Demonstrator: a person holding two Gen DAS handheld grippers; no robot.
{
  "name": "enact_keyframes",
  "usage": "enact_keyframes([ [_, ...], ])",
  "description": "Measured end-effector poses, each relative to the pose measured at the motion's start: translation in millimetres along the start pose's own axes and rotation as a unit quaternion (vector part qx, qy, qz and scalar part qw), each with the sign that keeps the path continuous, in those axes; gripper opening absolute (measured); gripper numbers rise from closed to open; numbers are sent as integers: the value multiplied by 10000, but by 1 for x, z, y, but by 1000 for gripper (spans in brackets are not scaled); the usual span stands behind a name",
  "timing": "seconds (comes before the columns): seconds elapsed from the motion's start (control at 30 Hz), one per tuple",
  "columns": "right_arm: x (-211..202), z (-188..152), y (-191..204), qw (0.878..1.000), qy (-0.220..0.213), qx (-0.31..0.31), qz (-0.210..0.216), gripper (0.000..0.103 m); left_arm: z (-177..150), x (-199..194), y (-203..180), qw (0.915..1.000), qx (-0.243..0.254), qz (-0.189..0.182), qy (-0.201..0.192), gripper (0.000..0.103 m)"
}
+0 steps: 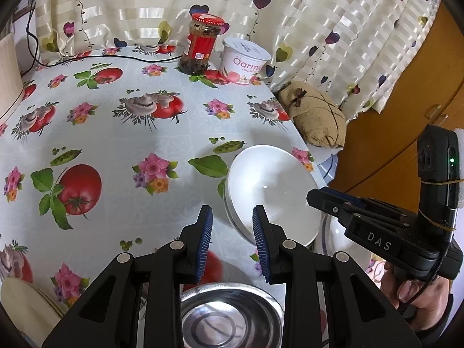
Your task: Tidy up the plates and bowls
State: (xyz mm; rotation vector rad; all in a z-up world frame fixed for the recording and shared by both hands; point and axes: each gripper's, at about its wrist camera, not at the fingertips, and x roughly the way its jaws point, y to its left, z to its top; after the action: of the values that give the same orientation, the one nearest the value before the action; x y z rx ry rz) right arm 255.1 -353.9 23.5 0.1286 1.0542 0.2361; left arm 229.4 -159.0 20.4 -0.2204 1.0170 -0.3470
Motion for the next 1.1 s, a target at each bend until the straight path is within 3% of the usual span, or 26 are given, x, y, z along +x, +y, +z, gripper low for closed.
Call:
enact_keyframes([
  [0.5,15,1,0,9999,163,-14,-4,16,1,19,0,9998,-12,122,163,30],
  [0.63,17,1,1,9998,180,-35,-22,15,1,20,-6,9997,131,86,176,18],
  [1.1,10,5,9,9999,75,-58,-44,14,5,8,-8,9995,182,236,74,16],
])
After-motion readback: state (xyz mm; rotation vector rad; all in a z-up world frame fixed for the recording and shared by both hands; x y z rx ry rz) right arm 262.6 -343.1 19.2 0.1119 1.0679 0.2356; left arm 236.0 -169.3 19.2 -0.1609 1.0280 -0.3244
